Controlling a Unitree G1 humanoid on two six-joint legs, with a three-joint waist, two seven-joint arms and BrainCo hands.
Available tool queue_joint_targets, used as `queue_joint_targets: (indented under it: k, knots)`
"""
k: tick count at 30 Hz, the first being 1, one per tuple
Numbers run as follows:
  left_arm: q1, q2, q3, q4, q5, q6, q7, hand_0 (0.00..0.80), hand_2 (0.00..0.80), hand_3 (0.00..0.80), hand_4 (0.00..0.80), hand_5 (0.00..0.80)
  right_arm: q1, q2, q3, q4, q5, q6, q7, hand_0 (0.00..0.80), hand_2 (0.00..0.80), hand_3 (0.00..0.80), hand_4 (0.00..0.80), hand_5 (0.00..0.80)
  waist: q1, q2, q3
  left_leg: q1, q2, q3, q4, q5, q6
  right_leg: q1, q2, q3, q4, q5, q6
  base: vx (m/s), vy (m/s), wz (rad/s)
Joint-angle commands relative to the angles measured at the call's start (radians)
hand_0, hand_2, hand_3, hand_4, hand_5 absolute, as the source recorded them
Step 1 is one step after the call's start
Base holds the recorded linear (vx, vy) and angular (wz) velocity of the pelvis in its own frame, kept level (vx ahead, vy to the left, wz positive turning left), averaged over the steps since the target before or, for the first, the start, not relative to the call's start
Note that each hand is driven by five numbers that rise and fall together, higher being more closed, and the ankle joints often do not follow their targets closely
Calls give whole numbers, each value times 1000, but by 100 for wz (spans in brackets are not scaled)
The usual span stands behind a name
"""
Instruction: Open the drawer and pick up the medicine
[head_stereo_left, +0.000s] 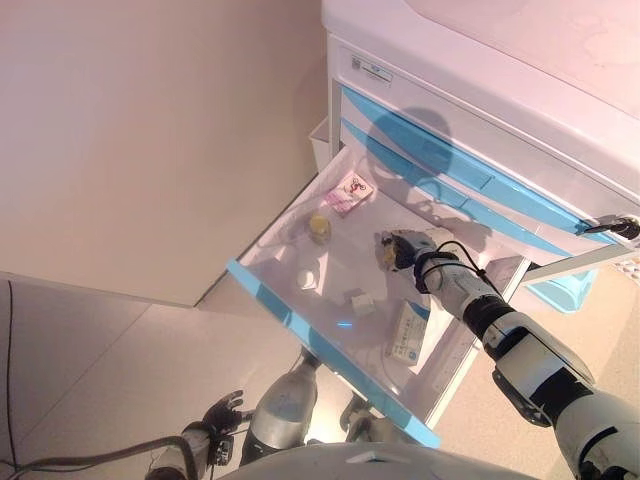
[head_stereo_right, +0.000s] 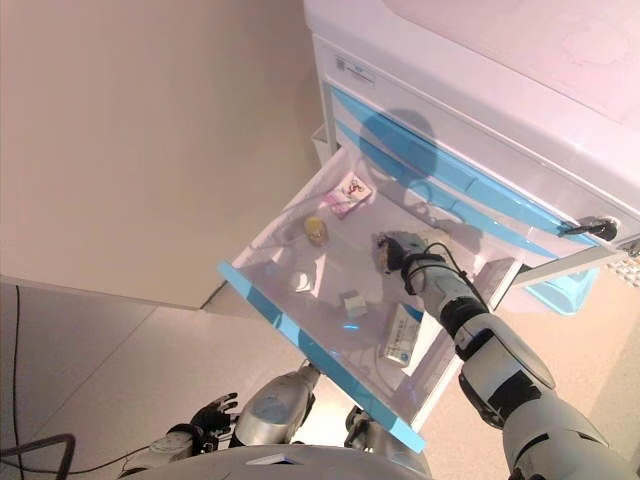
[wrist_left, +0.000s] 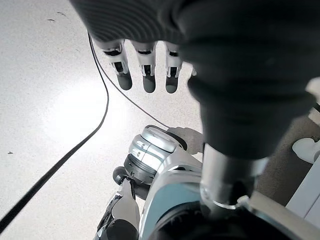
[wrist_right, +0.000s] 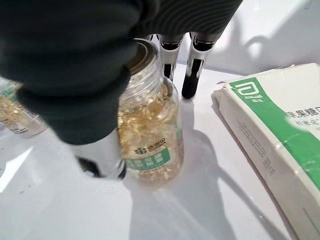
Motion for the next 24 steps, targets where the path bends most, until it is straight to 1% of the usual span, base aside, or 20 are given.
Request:
queue_joint_targets:
  k: [1, 16, 24]
  knots:
    - [6, 24, -24, 14, 1, -11, -6, 0, 0, 0, 0, 0, -56, -19, 52, -69, -13, -16, -6, 800, 800, 800, 800, 800, 19, -21, -6, -3, -77, -8, 24, -59, 46, -45, -74, 55, 12, 110, 77, 0, 0, 0]
    - [11, 31, -18, 16, 0, -12, -7, 0, 0, 0, 0, 0, -47, -34, 49, -75, -24, -18, 3, 800, 800, 800, 800, 800, 19, -32, -13, 7, -77, -9, 16, -59, 48, -37, -71, 59, 7, 112, 80, 0, 0, 0]
    - [15, 40, 1, 9, 13, -3, -7, 0, 0, 0, 0, 0, -42, -65, 48, -144, -46, -17, 23, 800, 800, 800, 800, 800, 11, -51, -23, 17, -74, -2, 10, -61, 49, -31, -67, 69, 1, 117, 85, 0, 0, 0]
